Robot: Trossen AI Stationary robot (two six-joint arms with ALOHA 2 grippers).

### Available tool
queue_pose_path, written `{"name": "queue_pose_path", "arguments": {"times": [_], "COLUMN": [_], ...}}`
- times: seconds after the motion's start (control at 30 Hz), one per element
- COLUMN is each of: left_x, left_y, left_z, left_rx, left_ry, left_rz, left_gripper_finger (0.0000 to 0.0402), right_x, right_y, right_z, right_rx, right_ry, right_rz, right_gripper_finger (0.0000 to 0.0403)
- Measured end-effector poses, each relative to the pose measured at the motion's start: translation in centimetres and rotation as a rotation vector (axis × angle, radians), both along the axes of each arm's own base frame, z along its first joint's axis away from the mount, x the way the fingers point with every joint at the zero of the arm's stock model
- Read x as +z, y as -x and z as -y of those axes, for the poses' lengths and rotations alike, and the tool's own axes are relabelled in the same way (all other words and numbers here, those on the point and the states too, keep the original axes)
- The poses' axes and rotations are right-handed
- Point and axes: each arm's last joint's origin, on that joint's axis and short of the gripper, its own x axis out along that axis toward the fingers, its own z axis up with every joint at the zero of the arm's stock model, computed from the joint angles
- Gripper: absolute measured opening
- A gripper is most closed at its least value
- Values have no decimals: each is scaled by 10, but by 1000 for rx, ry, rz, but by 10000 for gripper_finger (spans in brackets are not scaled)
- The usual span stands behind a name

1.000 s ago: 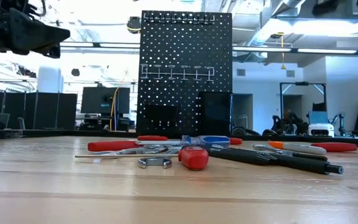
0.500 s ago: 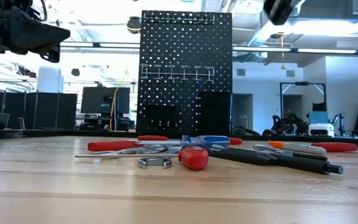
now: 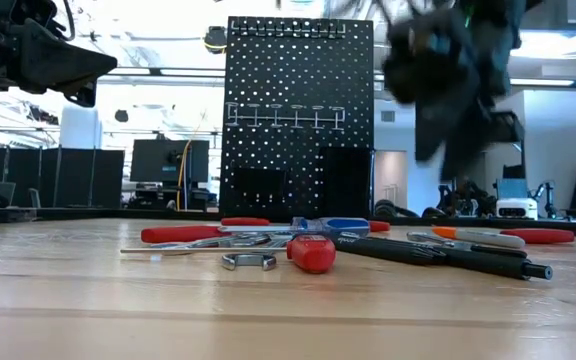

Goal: Hang tools onto peg board
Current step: Hang the wrench on the peg board

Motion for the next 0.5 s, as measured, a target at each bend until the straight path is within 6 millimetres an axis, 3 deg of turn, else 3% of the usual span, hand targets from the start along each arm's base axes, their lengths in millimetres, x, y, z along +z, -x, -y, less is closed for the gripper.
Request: {"name": "queue_pose_path", "arguments": {"times": [0.17,0.5], "left_x": [-1,-1], "left_y": [0,0], "left_z": [0,0], "left_rx": [1,2], "left_ry": [-5,-14], "left_rz": [-2,-3], "left_gripper_finger": [0,0], "right_x": [-24,-53], "right_y": [-6,-18], "right_z": [10,24], "right_rx": [-91,-133], "right_ry": [-14,-57], "right_rz": [-117,-197], "right_gripper_finger": [248,206]}}
